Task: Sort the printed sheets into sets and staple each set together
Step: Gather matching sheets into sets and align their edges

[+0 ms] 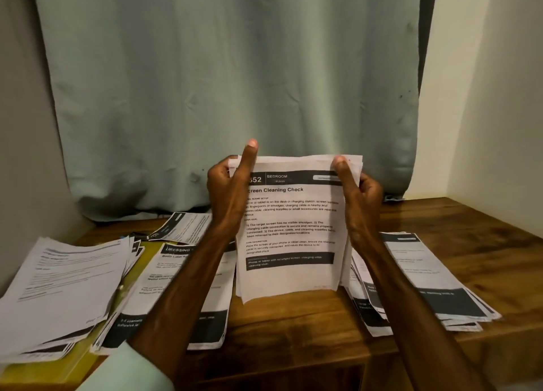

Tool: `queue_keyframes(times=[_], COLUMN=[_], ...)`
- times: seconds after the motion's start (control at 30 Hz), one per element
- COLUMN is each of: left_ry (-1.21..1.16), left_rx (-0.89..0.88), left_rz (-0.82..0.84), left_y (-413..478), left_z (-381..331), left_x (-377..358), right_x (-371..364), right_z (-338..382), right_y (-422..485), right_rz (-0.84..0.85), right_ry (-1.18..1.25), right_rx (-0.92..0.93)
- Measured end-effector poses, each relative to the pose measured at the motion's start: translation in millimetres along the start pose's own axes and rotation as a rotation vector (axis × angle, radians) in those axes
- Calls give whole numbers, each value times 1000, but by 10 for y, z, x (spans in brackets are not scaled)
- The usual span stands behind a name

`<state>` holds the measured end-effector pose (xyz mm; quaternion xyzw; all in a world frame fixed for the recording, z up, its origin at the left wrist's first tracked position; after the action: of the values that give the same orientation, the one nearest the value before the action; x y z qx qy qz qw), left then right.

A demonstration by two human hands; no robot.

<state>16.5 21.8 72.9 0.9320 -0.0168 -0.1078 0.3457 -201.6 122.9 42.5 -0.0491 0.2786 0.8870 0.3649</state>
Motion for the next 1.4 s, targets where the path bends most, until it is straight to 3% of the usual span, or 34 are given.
queue_keyframes(times=[0.3,0.63,0.83,1.07,1.27,1.4], left_ry=[84,141,-7,-39,-50,-40], left_rx=[-23,-128,-155,214,332,318], left_rz=[-54,-114,104,298,307,248], left_y=[117,187,1,-305,-626,-739], left_z=[49,23,13,672,1055,1053], left_x=[-33,-36,-36,98,152,126], right_x=[-133,-197,-215,-125,164,256], right_z=[175,248,234,106,-687,-968], right_y=[246,265,323,290,-154,-384], right_rz=[-169,-208,-183,122,327,284], right_ry=[-171,-249,-323,-219,-234,-231], right_rx=[90,341,383,176,-108,-164])
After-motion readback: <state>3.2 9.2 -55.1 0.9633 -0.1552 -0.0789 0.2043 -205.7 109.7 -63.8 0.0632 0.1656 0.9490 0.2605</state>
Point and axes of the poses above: each hand's wrist, its own y-axis towards the middle knuckle, its own x-axis out of the back of the hand, z = x × y, the point moved 6 cm from there along y, towards the middle knuckle, and after that the axes turned 6 degrees about -x, right-handed, at the moved point
